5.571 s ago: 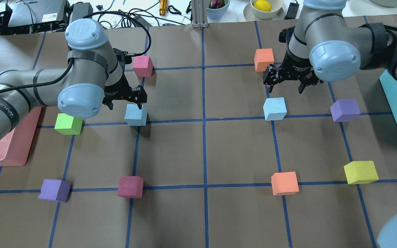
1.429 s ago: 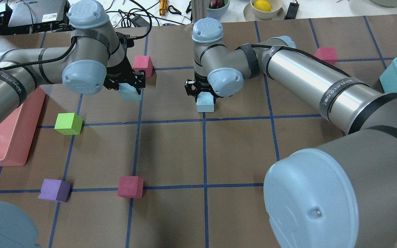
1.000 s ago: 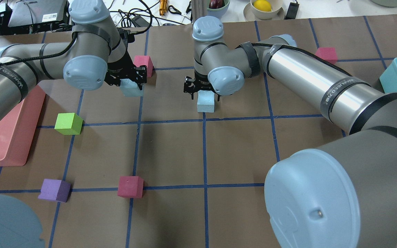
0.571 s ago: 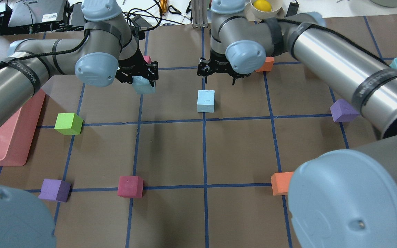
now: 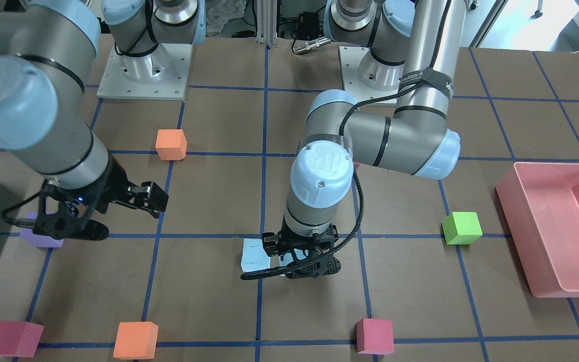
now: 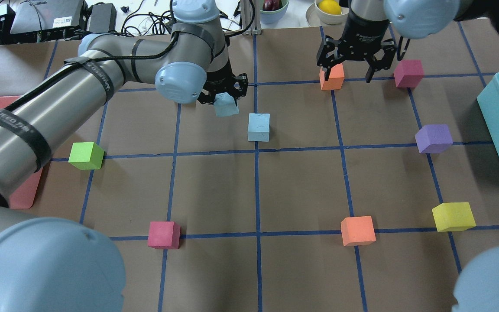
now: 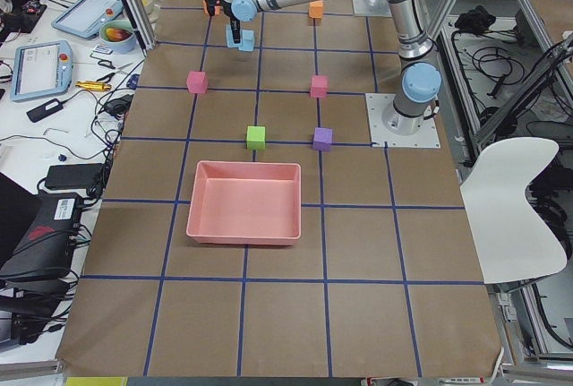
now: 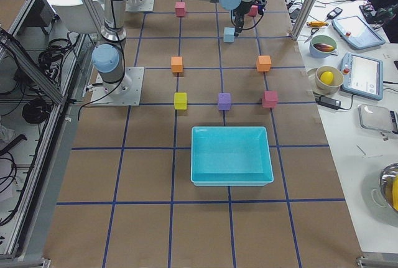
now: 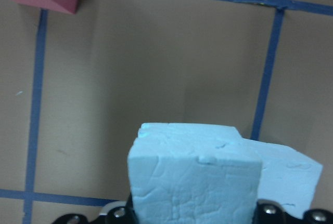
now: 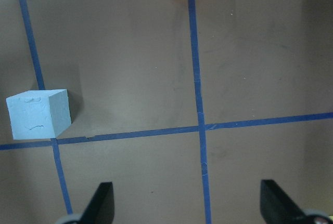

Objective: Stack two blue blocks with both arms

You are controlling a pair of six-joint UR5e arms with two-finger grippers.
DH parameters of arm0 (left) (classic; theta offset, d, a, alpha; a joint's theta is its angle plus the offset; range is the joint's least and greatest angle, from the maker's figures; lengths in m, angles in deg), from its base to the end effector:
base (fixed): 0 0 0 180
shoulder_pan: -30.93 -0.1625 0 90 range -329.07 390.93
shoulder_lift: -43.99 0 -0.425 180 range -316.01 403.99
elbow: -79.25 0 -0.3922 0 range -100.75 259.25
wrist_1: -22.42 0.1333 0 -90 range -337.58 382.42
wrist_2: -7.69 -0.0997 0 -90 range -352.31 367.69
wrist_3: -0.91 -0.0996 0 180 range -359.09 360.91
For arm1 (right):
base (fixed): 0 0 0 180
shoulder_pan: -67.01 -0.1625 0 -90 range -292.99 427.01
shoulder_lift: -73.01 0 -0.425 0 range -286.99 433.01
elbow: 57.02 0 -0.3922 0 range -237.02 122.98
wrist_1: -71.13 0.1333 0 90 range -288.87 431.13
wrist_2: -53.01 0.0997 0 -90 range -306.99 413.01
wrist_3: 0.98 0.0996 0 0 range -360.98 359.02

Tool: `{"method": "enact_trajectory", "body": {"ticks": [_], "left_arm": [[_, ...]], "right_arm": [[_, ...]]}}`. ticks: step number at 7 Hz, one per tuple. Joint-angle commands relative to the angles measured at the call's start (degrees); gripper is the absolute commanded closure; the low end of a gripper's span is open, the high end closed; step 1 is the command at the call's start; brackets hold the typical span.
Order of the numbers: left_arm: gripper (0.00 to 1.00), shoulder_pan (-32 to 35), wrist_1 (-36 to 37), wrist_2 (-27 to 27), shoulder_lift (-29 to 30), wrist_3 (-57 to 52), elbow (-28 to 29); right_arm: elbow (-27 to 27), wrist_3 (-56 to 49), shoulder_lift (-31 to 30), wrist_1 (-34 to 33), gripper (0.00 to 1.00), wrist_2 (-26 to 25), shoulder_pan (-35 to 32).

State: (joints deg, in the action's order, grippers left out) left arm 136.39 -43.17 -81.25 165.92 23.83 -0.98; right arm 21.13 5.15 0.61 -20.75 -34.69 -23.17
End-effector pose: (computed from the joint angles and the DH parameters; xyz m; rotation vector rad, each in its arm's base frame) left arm -0.3146 -0.6305 0.2797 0.2018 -3.1043 0.0482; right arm 0.1392 -0.6111 0.4223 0.1632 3.0991 0.1081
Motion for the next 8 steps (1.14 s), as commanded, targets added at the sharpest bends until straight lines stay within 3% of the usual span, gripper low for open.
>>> {"method": "enact_trajectory", "body": {"ticks": [1,8], "left_arm": [[0.85,4.65,-0.24,-4.81,1.99,1.77,1.66],[0.86,6.43,0.55,-1.32,2.69,3.62,0.78]], "right_arm": [[0.15,-0.95,-3.01,2.31,0.00,-0.54,2.20],[4.45,-0.86,-10.56,3.55,0.00,-0.45,1.76]]}}
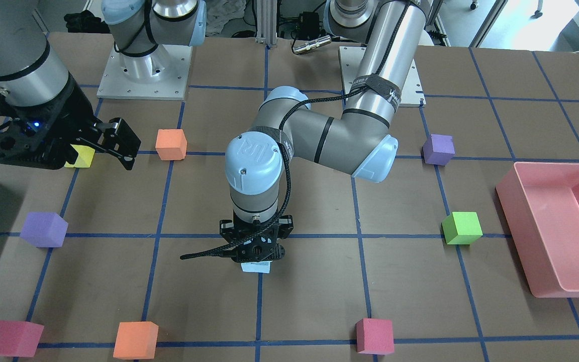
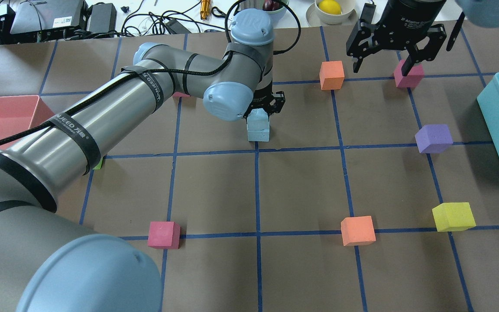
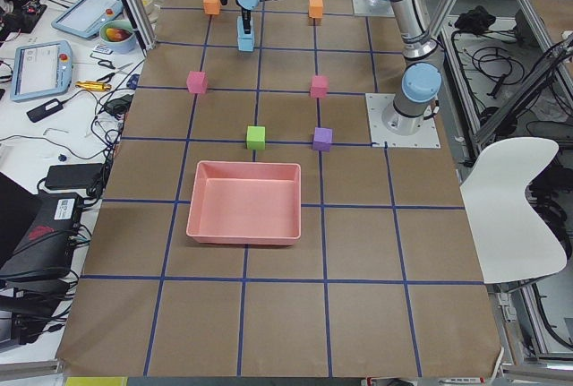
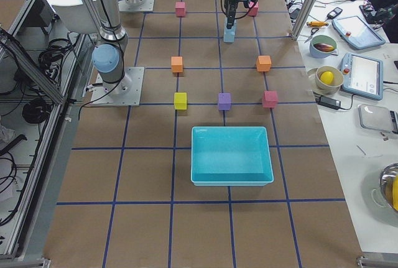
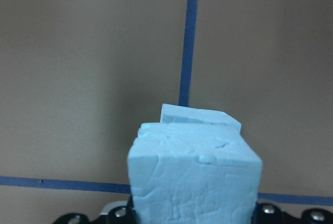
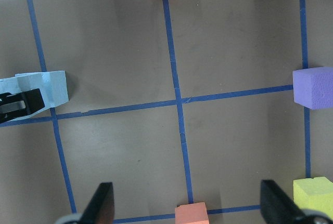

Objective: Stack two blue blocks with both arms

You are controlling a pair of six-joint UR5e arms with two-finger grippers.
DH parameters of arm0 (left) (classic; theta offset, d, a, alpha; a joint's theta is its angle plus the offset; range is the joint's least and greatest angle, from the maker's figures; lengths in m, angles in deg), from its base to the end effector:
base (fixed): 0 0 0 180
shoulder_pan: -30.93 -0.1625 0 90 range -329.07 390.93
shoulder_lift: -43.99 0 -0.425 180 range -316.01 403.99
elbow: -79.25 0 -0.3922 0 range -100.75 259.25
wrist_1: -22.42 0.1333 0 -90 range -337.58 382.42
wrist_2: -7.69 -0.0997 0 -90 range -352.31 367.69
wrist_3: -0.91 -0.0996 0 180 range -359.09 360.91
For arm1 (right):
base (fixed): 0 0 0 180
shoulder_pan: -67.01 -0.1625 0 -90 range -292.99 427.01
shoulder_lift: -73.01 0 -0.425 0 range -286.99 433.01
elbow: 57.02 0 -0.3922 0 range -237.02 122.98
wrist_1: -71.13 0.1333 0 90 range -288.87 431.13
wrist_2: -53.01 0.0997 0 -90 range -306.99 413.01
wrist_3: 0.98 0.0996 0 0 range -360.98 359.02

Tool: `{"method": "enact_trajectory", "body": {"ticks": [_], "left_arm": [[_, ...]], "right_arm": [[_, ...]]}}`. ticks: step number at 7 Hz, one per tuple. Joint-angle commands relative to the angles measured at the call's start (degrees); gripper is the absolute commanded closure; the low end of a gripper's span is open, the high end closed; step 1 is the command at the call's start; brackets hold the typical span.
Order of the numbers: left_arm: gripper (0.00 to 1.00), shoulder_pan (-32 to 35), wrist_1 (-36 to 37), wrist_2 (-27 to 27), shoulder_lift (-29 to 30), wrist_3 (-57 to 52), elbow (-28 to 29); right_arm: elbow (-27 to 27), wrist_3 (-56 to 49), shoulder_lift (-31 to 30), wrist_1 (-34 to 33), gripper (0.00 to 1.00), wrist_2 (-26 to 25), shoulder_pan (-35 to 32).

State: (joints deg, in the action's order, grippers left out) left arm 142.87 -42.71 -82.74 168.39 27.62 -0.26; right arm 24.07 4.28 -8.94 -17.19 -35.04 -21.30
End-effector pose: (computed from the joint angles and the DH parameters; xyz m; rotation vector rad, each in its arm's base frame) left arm -0.3845 -0.5998 0.2563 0.1308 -3.1387 0.0288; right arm 0.1204 -0.5537 0.4882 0.1888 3.1022 0.0239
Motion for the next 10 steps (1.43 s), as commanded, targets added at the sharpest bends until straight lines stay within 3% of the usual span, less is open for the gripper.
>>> {"method": "enact_trajectory", "body": {"ticks": [1,2,3,5,8,9,10], "left_arm": [[0.86,0.04,0.09,0.25,0.74,0.09,0.06],[0.81,0.04,0.35,0.16,1.01,-0.52,0.15],[0.50,-0.05,2.01,0.07,1.27,-0.87,0.24],[0.00,-0.05,3.17,0.16,1.80,-0.17,-0.37],[0.00,-0.83,1.25,0.86,-1.17,-0.78,-0.03],[0.00,-3.88,-2.60,5.22,-4.75,-1.05,0.06],[0.00,-7.13,-8.20,6.22,-9.31,-4.88,-0.20]], "right_arm": [[2.49,-0.08,-1.71,0.08,0.00,0.25,-0.11],[2.93,-0.08,-2.07,0.08,0.00,0.34,-0.11],[2.94,-0.08,-2.07,0.08,0.00,0.34,-0.11],[3.11,-0.08,-2.34,1.13,0.00,-0.18,-0.63],[3.90,0.19,-2.42,1.39,0.00,-1.84,-3.27],[4.43,0.10,-2.69,1.39,0.00,-2.55,-3.10],[5.48,0.36,-3.12,1.39,0.00,-2.65,-2.92]]}}
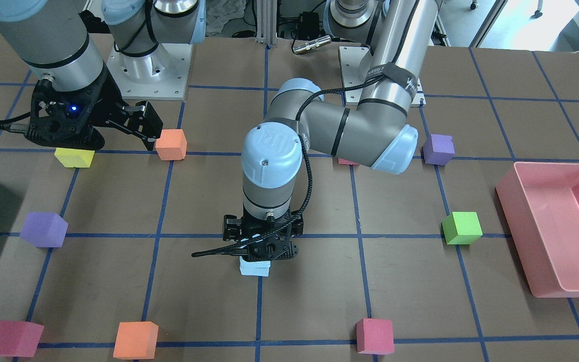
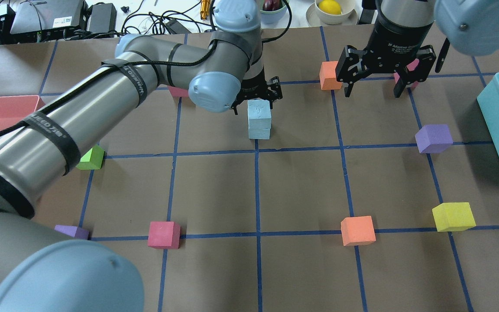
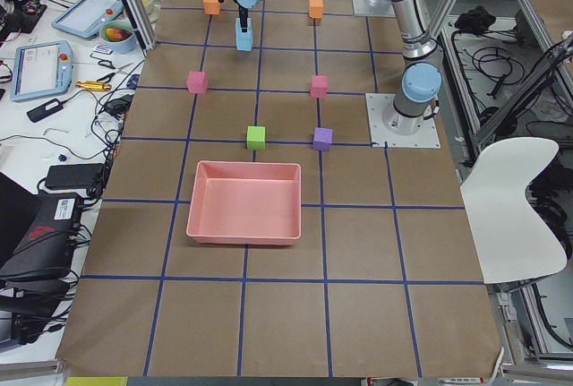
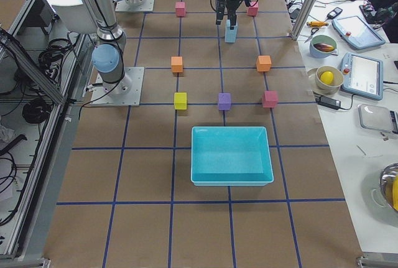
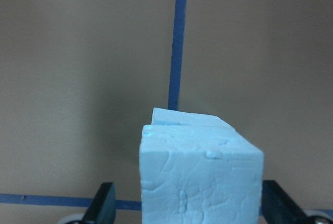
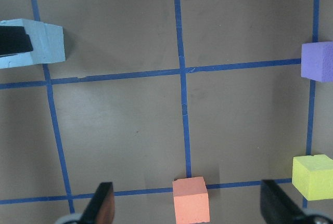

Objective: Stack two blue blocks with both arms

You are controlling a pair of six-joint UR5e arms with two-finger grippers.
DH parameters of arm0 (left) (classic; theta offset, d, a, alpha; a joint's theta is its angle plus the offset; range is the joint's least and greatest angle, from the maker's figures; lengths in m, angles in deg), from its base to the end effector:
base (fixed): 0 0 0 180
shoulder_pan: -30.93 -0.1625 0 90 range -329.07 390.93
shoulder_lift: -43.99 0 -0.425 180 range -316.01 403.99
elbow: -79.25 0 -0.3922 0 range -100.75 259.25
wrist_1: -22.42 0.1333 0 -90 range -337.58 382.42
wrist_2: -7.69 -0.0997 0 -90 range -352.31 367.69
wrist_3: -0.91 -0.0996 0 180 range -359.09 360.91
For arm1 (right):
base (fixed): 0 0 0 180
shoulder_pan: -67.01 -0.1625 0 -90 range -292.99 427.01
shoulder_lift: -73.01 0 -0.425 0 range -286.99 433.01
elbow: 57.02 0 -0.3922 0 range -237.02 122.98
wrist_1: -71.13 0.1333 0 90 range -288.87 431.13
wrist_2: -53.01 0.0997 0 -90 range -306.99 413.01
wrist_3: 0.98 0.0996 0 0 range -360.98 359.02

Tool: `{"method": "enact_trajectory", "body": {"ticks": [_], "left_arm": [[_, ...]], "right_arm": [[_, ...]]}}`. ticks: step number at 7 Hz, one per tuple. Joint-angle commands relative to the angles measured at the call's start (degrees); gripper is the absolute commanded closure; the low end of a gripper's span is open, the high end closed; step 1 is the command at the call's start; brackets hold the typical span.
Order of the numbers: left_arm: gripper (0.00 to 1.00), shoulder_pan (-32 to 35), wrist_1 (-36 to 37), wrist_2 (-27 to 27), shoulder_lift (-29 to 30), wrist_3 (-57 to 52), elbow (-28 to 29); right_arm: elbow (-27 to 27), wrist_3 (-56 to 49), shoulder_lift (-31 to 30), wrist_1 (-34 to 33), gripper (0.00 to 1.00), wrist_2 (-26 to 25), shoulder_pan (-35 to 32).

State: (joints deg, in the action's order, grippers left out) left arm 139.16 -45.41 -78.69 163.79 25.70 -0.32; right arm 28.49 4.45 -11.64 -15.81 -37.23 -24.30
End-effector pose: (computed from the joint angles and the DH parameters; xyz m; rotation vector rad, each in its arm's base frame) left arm -0.3471 -0.6076 0.3068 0.1730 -3.0598 0.0342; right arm 0.1448 -0.5213 0.4736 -0.1123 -3.1296 -0.1066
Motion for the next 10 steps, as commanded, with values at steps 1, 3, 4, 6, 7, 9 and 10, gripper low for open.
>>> {"method": "enact_trajectory", "body": {"ticks": [1,3,4,6,7,9,10], "left_arm": [[0.00,-6.68,-11.56,1.05,-8.50,-12.92,-0.40],[0.00,-15.37,-16.80,-5.02,-15.27,-28.25,-0.67],[0.00,-17.94,-17.59,-5.20,-19.31,-31.45,-0.84],[0.00,-17.70,-24.09,-5.29,-29.24,-30.96,-2.33],[0.00,-17.61,-23.14,-5.21,-30.32,-29.12,-3.30],[0.00,-17.79,-21.21,-5.12,-29.55,-28.23,-2.96],[0.00,-17.87,-21.20,-5.21,-30.15,-28.23,-3.56]], "right_arm": [[1.23,0.11,-0.95,-0.08,0.00,-0.37,0.25],[1.24,0.02,-1.30,-0.16,0.00,-0.02,0.43],[1.06,0.02,-1.39,-0.08,0.00,-0.20,0.34],[1.24,0.02,-1.57,-0.08,0.00,0.07,0.26],[1.15,0.02,-1.57,-0.08,0.00,0.15,0.34],[0.97,-0.07,-1.92,0.01,0.00,0.24,0.43],[1.23,-0.07,-2.27,0.01,0.00,0.24,0.43]]}}
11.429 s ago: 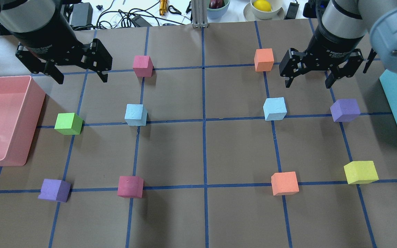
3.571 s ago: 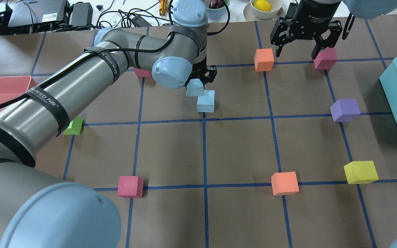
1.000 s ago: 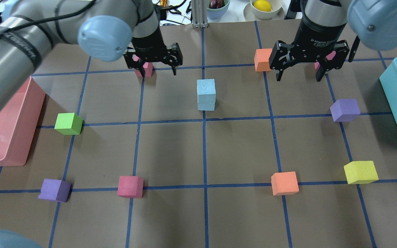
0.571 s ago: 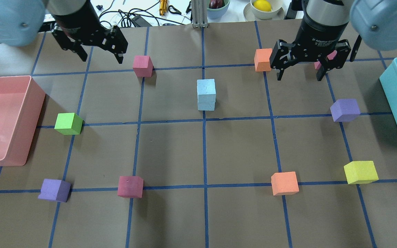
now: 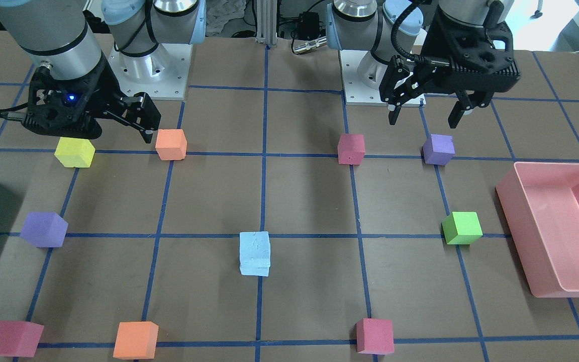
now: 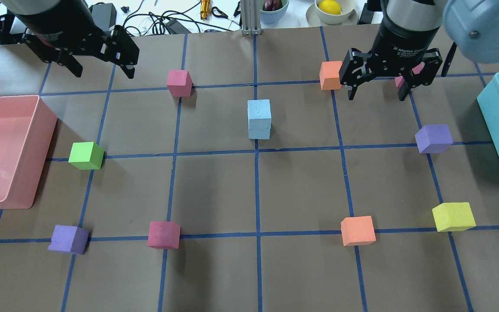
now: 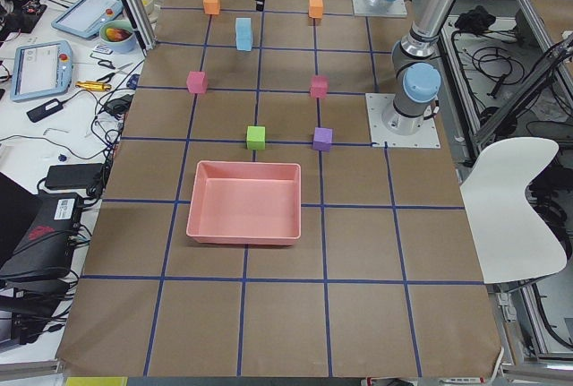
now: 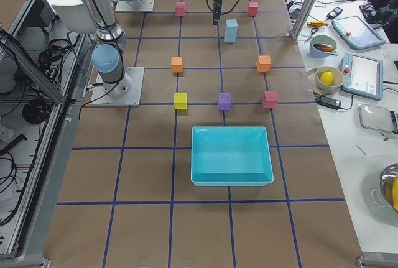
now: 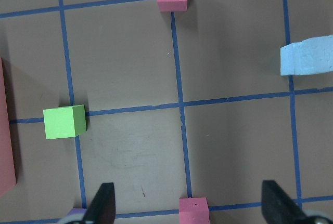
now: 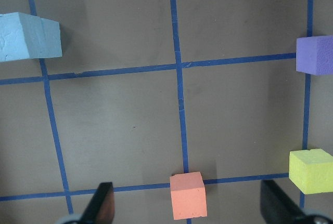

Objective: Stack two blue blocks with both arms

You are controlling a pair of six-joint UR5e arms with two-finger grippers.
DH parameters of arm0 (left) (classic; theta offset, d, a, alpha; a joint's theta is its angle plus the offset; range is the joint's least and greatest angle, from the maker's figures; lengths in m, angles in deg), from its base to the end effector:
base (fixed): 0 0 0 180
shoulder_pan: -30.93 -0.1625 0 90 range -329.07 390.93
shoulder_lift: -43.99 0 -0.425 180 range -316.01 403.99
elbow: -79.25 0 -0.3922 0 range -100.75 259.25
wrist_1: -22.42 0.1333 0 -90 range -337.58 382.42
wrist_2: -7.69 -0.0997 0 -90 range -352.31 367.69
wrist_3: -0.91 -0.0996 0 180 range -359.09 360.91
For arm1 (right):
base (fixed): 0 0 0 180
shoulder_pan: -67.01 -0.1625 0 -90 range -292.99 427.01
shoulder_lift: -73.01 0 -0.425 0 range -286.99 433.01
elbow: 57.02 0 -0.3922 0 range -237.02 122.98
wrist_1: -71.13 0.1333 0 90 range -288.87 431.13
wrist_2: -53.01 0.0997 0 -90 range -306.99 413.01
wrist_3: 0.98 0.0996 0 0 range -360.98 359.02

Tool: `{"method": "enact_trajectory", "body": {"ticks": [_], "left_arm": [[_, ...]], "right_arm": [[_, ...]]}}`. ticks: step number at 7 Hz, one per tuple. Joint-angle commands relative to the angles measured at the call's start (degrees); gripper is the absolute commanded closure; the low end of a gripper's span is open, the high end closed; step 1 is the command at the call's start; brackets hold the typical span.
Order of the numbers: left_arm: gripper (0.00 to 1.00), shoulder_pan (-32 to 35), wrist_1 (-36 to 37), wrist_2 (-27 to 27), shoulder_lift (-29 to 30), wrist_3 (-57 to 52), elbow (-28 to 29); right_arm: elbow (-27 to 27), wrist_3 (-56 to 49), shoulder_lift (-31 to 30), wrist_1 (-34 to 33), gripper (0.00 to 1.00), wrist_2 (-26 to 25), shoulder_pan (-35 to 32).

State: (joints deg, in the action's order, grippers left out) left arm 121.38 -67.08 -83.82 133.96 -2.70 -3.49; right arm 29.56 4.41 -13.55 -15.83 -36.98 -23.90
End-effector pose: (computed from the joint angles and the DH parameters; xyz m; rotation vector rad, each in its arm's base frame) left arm -0.1346 -0.5000 0.5521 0.1072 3.1026 -0.2102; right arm 0.1414 -0.5098 0.4818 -0.1226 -3.1353 -0.0837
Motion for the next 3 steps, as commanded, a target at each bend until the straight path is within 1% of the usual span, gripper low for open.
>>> {"method": "enact_trajectory", "body": {"ticks": [1,3], "left_arm": [[0.00,-0.36,1.07,0.45,-0.24,0.18,-0.31],[0.00,-0.36,2.05,0.19,-0.15,0.18,-0.49]], "right_arm": [[0.00,-0.03,-0.44,-0.06,0.00,0.00,-0.05],[0.17,-0.03,-0.36,-0.06,0.00,0.08,-0.06]]}}
